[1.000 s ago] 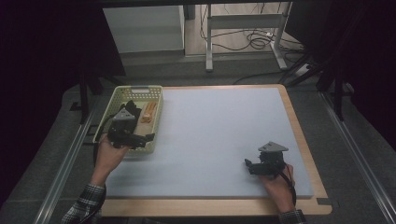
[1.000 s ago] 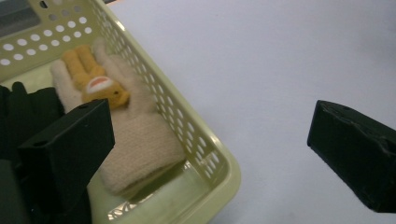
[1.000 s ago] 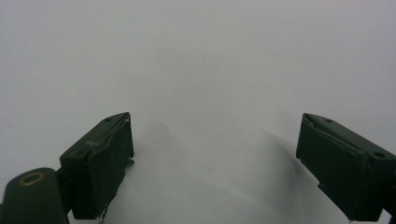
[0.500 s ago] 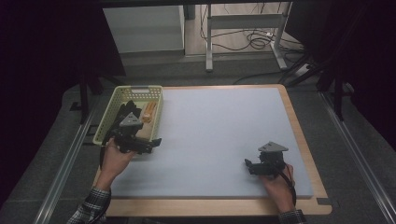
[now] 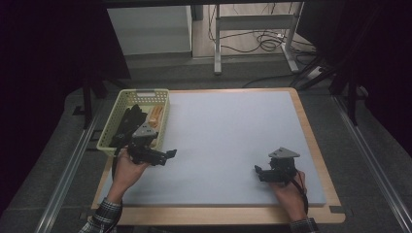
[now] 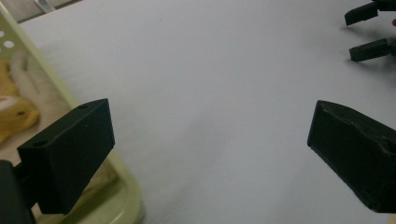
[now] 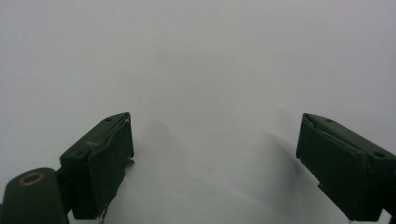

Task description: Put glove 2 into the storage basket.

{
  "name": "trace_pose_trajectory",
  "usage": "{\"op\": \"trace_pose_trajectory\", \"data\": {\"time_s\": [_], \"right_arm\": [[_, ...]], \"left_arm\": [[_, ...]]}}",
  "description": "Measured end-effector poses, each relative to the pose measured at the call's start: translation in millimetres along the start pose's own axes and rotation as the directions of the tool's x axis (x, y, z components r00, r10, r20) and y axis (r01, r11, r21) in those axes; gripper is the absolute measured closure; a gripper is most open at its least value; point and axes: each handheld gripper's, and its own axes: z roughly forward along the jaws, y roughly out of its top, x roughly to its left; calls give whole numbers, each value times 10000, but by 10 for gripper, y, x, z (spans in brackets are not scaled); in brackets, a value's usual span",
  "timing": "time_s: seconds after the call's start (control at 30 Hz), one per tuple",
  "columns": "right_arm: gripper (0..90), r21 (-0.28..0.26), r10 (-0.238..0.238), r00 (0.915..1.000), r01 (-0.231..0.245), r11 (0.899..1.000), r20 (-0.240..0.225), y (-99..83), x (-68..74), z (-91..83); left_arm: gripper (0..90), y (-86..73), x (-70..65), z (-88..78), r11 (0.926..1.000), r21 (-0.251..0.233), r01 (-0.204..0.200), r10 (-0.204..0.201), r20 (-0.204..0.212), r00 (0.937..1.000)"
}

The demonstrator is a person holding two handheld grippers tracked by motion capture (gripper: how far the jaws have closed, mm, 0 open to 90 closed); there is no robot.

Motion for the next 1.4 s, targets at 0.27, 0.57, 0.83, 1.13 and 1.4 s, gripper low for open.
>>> {"op": "trace_pose_trajectory", "data": {"time_s": [0.27, 0.57, 0.83, 1.13, 1.4], "right_arm": [[108, -3, -7, 10000, 7, 10000, 6, 0, 1, -1], [108, -9, -37, 10000, 37, 10000, 24, 1, 3, -2], [108, -8, -42, 10000, 42, 10000, 25, 1, 3, -1], [108, -11, -21, 10000, 21, 10000, 12, 1, 2, 0], [108, -10, -13, 10000, 13, 10000, 10, 1, 1, 0]], "left_arm": [[12, -11, -182, 110, 9998, -96, -194, 198, 415, 9989], [12, -90, -345, 243, 9992, -112, -379, 386, 669, 9970], [12, -240, -426, 408, 9987, 58, -505, 500, 664, 9965], [7, -401, -482, 580, 9978, 314, -584, 562, 670, 9962], [6, -510, -522, 712, 9942, 725, -790, 744, 641, 9952]]}}
